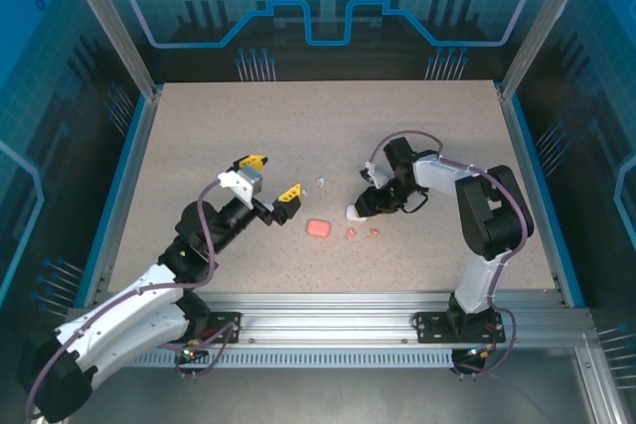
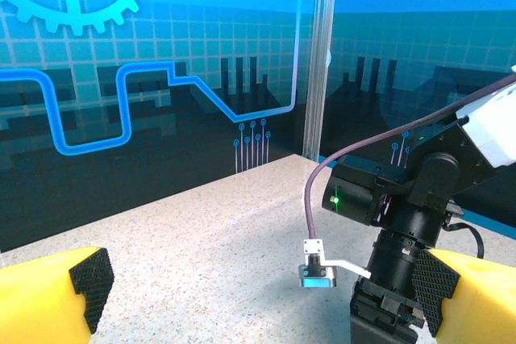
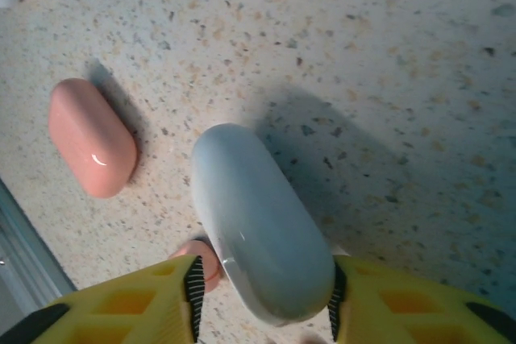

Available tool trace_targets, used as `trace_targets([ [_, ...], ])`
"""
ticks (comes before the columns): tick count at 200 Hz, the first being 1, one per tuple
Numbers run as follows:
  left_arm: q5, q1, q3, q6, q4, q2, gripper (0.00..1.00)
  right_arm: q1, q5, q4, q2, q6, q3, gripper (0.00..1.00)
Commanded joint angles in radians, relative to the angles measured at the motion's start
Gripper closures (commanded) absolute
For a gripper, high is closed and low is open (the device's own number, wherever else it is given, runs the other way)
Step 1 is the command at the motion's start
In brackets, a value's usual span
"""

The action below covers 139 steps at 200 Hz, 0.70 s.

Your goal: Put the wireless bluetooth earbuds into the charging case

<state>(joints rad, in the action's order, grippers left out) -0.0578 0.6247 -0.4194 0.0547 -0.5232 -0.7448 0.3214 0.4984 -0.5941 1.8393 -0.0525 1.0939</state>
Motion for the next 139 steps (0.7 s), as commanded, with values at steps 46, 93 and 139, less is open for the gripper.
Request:
trace_targets([
  [46,-0.147,0.002,0.010,-0.091,0.148,0.052,0.01,0.000,-0.192,-0.054,-0.116,0.004,0.017,0.39],
  [93,-0.280,0.001,0.009,-0.187,0.288,0.086,0.01,0.128,-0.343,-0.071,-0.233,0.077,0.031,0.35],
  [139,-0.446,-0.007,0.013,-0.259,0.389,0.127,0.01,0.303,-0.456,-0.110,-0.225,0.182,0.102,0.28],
])
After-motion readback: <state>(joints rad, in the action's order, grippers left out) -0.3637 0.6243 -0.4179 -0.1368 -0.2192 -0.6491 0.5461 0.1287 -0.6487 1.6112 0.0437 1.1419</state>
